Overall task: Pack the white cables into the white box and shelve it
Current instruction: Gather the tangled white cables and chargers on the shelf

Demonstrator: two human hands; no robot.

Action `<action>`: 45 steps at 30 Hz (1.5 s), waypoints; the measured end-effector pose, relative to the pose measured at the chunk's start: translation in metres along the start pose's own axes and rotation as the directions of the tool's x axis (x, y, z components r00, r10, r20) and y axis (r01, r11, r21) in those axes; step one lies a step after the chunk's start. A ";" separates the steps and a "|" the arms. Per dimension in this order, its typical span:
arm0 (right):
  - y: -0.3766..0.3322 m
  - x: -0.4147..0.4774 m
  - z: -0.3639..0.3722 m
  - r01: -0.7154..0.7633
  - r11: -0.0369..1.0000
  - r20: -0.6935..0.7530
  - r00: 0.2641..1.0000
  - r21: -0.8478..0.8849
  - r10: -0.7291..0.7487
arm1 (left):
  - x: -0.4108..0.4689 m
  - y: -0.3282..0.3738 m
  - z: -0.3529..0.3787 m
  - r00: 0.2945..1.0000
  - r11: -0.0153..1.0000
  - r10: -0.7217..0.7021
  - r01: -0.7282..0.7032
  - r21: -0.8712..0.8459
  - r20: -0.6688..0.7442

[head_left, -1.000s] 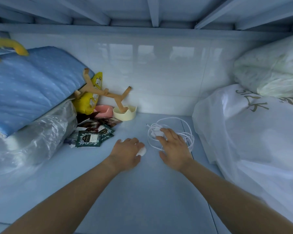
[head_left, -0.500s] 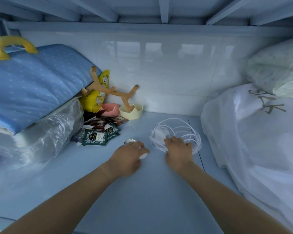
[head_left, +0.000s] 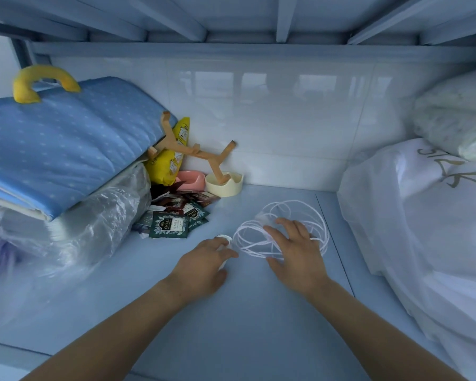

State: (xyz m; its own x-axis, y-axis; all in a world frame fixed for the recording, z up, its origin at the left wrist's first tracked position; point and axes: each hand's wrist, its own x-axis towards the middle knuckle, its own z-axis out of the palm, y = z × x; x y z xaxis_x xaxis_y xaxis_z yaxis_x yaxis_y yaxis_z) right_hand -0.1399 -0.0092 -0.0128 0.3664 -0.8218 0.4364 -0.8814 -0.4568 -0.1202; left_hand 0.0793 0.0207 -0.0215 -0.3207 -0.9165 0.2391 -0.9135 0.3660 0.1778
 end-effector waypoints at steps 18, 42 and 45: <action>-0.101 0.010 0.017 -0.015 0.954 0.004 1.000 0.298 0.014 | -0.021 -0.068 -0.032 0.999 0.997 -0.041 0.043 -0.069 0.021; -0.049 0.001 -0.034 -0.118 0.992 -0.261 0.960 -0.039 0.103 | 0.041 0.012 -0.013 0.956 0.966 0.183 -0.218 -0.139 -0.228; -0.030 0.003 -0.024 -0.107 0.994 -0.281 0.954 -0.011 0.100 | 0.056 0.019 -0.004 0.958 0.971 0.205 -0.224 -0.079 -0.200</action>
State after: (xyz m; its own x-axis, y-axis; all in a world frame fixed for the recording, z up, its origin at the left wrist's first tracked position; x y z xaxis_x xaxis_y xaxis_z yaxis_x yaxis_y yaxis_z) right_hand -0.1195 0.0099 0.0135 0.1778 -0.7341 0.6554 -0.9188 -0.3623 -0.1565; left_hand 0.0451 -0.0229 -0.0010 -0.4441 -0.7710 0.4563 -0.7958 0.5735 0.1945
